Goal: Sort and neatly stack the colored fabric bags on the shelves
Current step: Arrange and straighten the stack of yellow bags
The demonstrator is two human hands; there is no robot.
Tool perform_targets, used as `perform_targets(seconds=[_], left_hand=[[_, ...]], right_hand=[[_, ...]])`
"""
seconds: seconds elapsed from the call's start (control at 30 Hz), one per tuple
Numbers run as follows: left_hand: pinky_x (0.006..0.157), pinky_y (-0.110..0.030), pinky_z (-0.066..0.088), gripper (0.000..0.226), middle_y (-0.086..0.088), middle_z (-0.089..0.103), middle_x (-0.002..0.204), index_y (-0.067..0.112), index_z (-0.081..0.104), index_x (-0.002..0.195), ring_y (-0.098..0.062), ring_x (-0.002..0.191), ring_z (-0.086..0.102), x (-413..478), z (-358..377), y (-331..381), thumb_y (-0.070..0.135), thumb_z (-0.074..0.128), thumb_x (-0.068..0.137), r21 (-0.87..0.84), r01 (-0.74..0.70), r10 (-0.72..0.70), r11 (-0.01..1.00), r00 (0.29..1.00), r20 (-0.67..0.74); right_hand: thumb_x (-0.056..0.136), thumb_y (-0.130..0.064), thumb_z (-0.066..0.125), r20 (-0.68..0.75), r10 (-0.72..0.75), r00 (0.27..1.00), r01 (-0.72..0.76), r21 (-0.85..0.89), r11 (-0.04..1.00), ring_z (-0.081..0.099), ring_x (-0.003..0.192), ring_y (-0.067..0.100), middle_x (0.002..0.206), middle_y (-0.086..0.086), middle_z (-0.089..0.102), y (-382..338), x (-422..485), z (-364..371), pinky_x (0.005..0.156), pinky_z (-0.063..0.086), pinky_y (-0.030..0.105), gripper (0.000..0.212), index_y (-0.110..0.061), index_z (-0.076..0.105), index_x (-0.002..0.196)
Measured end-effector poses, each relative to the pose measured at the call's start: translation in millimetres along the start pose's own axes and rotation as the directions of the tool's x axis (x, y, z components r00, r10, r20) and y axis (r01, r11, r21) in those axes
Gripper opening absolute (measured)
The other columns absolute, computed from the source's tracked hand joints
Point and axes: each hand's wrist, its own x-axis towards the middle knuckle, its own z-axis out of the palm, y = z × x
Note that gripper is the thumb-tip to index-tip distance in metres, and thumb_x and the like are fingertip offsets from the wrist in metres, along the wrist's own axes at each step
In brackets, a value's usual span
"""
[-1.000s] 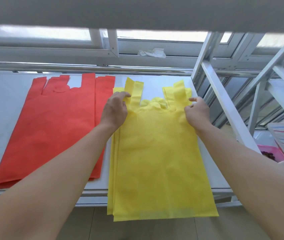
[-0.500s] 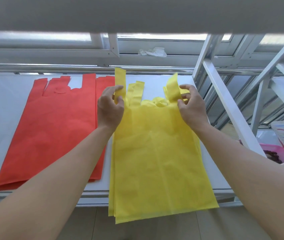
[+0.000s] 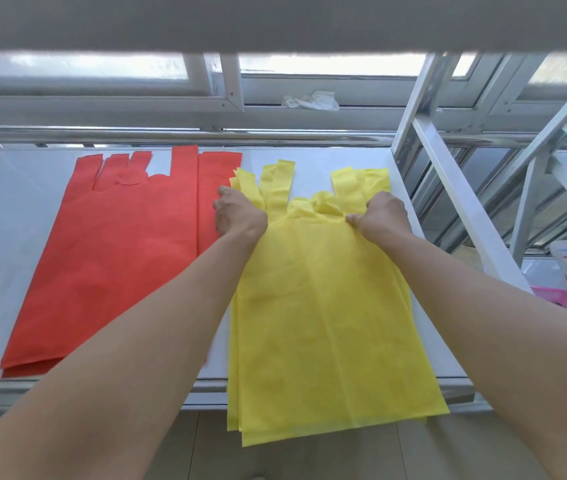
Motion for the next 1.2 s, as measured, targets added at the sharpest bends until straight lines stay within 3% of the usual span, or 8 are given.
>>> perform_targets(seconds=[0.17,0.3,0.4,0.47,0.63,0.93,1.1,1.2], left_hand=[[0.091,-0.038,0.056,0.049,-0.003,0.072,0.108,0.012,0.064,0.124,-0.024,0.103,0.069,-1,1,-17,0.02,0.085,0.081,-0.195,-0.209,0.193,0.958,0.976,-0.096],[0.094,-0.037,0.055,0.054,0.002,0.073,0.11,0.014,0.062,0.131,-0.019,0.101,0.069,-2,-6,-30,0.022,0.084,0.082,-0.324,-0.384,0.341,0.865,0.922,-0.184],[0.085,-0.019,0.052,0.058,0.005,0.07,0.111,0.017,0.056,0.14,-0.011,0.096,0.066,-7,-11,-30,0.025,0.081,0.088,-0.339,-0.463,0.403,0.819,0.884,-0.236],[0.08,-0.016,0.052,0.061,0.006,0.066,0.11,0.018,0.052,0.144,-0.008,0.094,0.063,-11,-12,-27,0.026,0.079,0.09,-0.341,-0.443,0.391,0.829,0.895,-0.213],[0.102,-0.045,0.051,0.061,-0.011,0.054,0.131,0.012,0.051,0.14,-0.027,0.117,0.061,-14,-1,-35,0.033,0.079,0.09,-0.173,-0.267,0.268,0.948,0.963,-0.021],[0.11,-0.05,0.042,0.093,-0.011,0.052,0.142,0.011,0.043,0.147,-0.032,0.135,0.047,-17,1,-24,0.039,0.092,0.073,0.022,-0.228,0.226,0.973,0.972,0.059],[0.107,-0.04,0.046,0.089,-0.009,0.061,0.133,0.014,0.045,0.148,-0.027,0.126,0.056,6,6,-11,0.028,0.092,0.074,-0.197,-0.29,0.297,0.937,0.955,0.006],[0.1,-0.037,0.054,0.095,-0.01,0.066,0.125,0.023,0.039,0.154,-0.025,0.118,0.064,21,6,-5,0.017,0.089,0.075,-0.327,-0.285,0.327,0.901,0.942,0.079]], right_hand=[[0.094,-0.026,0.071,-0.082,-0.101,0.992,0.111,0.137,0.984,0.059,0.09,0.029,0.095,0.009,0.062,3,-9,-4,0.07,0.041,0.034,0.025,-0.003,0.064,0.102],[0.099,-0.029,0.066,-0.172,-0.195,0.966,0.241,0.305,0.921,0.063,0.107,0.02,0.117,0.002,0.068,14,-25,-10,0.086,0.05,0.035,0.032,-0.013,0.063,0.127],[0.1,-0.027,0.066,-0.263,-0.205,0.943,0.302,0.413,0.859,0.069,0.097,0.011,0.103,-0.01,0.07,21,-35,-14,0.088,0.057,0.037,0.03,-0.019,0.061,0.128],[0.1,-0.023,0.066,-0.244,-0.161,0.956,0.263,0.48,0.837,0.071,0.09,0.012,0.1,-0.01,0.07,27,-38,-16,0.085,0.06,0.039,0.033,-0.024,0.057,0.131],[0.096,-0.015,0.069,0.012,0.036,0.999,-0.037,0.543,0.839,0.065,0.103,0.02,0.13,0.006,0.059,40,-39,-17,0.096,0.057,0.047,0.058,-0.025,0.045,0.147],[0.085,-0.012,0.072,0.075,0.083,0.994,-0.111,0.614,0.781,0.069,0.106,0.023,0.132,0.005,0.063,38,-46,-18,0.094,0.059,0.049,0.071,-0.021,0.043,0.15],[0.092,-0.003,0.067,0.156,0.092,0.983,-0.172,0.635,0.753,0.075,0.09,0.021,0.098,-0.004,0.073,37,-44,-17,0.087,0.062,0.049,0.035,-0.014,0.058,0.124],[0.091,-0.003,0.067,0.166,0.09,0.982,-0.176,0.633,0.753,0.076,0.091,0.025,0.096,0.0,0.076,39,-39,-15,0.088,0.062,0.051,0.021,-0.022,0.062,0.098]])
